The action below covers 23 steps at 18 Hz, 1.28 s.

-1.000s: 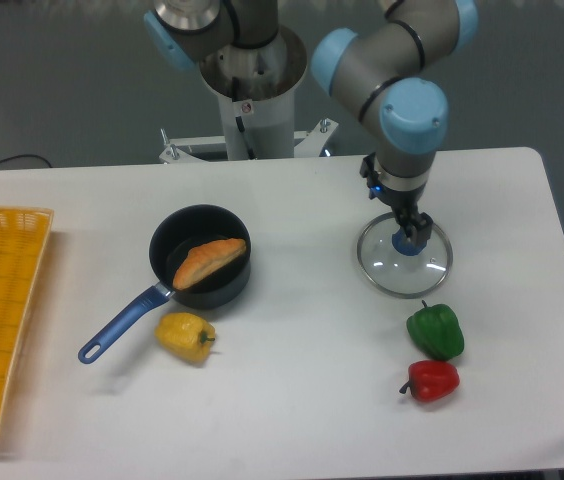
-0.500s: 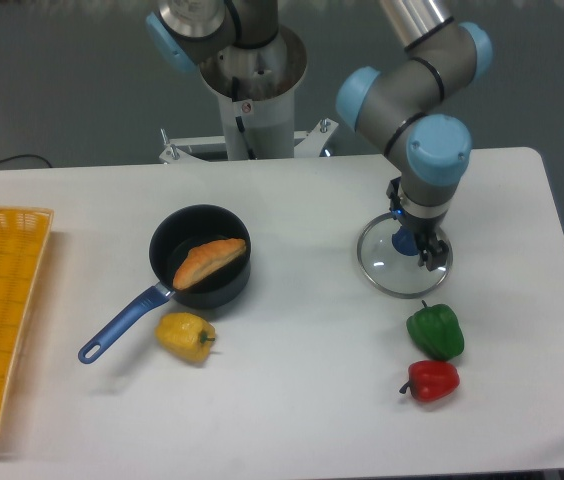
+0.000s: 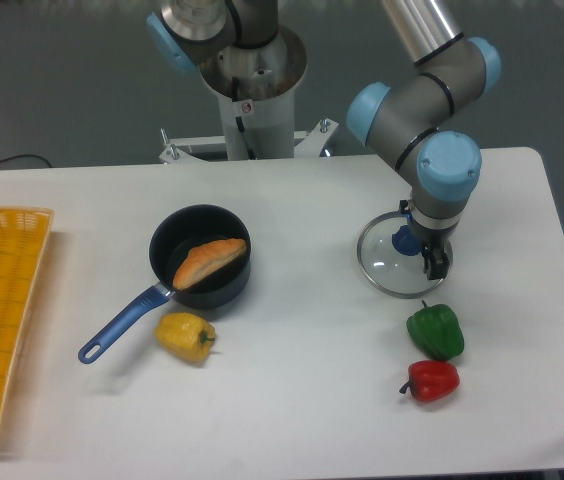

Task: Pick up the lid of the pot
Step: 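Lower the gripper down around the blue knob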

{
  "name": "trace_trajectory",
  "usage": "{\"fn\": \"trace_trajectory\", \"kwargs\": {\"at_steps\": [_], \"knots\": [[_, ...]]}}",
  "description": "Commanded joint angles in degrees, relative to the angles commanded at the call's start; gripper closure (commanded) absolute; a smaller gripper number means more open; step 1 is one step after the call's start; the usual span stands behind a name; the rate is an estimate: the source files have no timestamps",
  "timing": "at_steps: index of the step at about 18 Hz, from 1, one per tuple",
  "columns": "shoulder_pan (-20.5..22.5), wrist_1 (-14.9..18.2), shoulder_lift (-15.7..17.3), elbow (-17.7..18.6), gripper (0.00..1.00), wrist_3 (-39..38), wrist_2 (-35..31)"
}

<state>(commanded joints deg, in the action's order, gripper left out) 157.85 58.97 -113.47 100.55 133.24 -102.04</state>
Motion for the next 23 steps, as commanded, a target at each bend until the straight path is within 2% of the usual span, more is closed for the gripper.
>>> {"fn": "trace_trajectory", "kwargs": {"at_steps": [5,7,13,16,23], "knots": [[0.1,-0.1,0.1,0.7,0.00,-0.8,0.6],[0.2,-1.1,0.0,0.6,0.00,0.4,0.8],[-2.0,-2.5,-2.1,0.2,0.00,3.1,4.3],[-0.8,-2.4,-2.0,0.2,0.00,9.0,5.0],[2.2,-1.6,-0.1,1.9,0.00,14.7,4.9]]}}
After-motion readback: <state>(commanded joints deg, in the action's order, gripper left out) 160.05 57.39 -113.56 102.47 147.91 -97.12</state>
